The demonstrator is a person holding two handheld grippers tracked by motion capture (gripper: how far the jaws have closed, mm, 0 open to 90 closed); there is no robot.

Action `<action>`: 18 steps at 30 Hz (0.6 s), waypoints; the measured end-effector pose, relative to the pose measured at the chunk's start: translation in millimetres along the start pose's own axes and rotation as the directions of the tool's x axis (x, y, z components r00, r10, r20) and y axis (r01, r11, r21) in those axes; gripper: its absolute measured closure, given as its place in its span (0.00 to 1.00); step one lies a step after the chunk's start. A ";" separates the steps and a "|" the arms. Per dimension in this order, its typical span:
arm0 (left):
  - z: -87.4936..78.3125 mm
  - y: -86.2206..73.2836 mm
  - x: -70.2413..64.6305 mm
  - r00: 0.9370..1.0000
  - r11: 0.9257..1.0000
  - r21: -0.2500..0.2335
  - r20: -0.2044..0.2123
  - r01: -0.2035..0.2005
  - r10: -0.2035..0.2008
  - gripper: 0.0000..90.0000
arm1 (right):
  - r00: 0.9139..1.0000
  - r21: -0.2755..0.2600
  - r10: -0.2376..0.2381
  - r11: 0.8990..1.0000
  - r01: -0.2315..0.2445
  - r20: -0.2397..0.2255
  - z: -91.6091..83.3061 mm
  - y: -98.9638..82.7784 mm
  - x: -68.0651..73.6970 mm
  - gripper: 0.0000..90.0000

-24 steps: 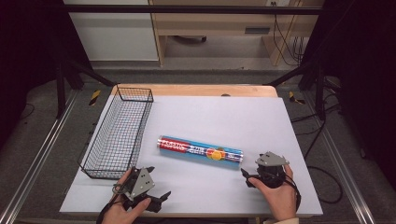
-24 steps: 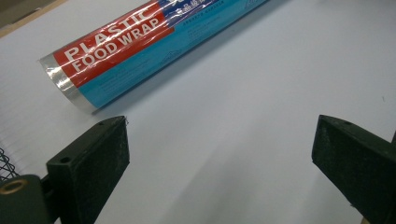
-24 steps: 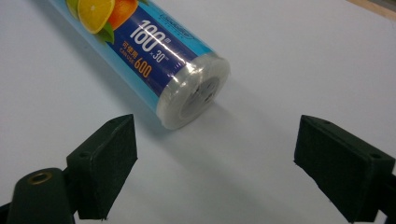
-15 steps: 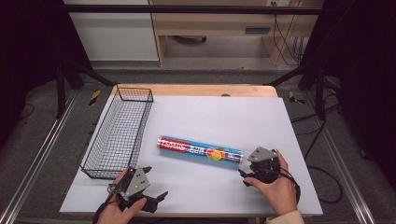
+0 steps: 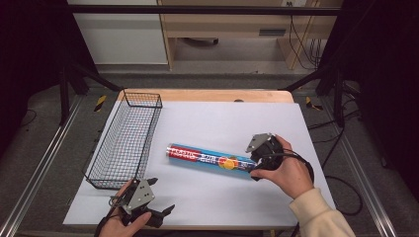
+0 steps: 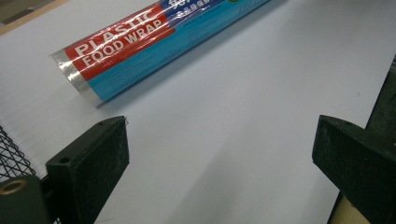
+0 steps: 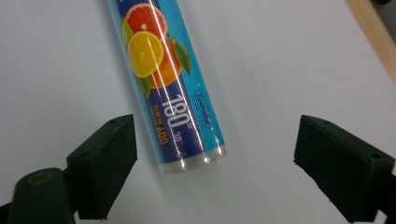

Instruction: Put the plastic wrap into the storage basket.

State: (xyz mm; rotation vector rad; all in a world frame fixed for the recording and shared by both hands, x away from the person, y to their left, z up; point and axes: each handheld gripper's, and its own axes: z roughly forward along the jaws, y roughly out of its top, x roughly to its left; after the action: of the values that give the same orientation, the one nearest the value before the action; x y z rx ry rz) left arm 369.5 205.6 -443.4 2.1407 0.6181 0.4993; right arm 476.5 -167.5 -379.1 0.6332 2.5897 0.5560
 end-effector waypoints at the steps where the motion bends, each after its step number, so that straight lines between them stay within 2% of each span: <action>1: 0.1 -0.2 0.2 1.000 1.000 0.000 0.002 0.000 0.000 0.04 | 1.000 0.005 -0.007 1.000 0.007 -0.013 3.9 2.9 -1.4 0.15; 8: 1.4 -1.7 0.7 1.000 1.000 0.007 0.017 -0.007 0.007 0.04 | 0.996 0.056 -0.053 0.997 0.057 -0.073 31.1 14.3 -3.9 0.15; 9: 1.6 -1.7 0.7 1.000 1.000 0.008 0.018 -0.007 0.007 0.04 | 0.996 0.061 -0.046 0.997 0.051 -0.079 34.3 15.4 -3.2 0.15; 11: 2.2 -1.6 0.6 1.000 1.000 0.011 0.022 -0.010 0.009 0.04 | 0.991 0.066 -0.072 0.995 0.080 -0.111 40.8 17.6 -5.0 0.15; 14: 2.3 -1.7 0.5 1.000 1.000 0.013 0.024 -0.011 0.010 0.04 | 0.988 0.067 -0.049 0.996 0.060 -0.148 48.8 19.2 -6.1 0.14; 18: 2.5 -1.9 0.2 1.000 1.000 0.017 0.026 -0.015 0.014 0.04 | 0.986 0.061 -0.039 0.997 0.050 -0.163 56.0 18.6 -6.0 0.14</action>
State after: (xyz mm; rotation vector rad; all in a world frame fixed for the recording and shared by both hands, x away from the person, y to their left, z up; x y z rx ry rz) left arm 370.5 205.2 -446.4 2.1656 0.5949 0.4750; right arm 514.4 -139.9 -415.4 0.5709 2.7764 0.5304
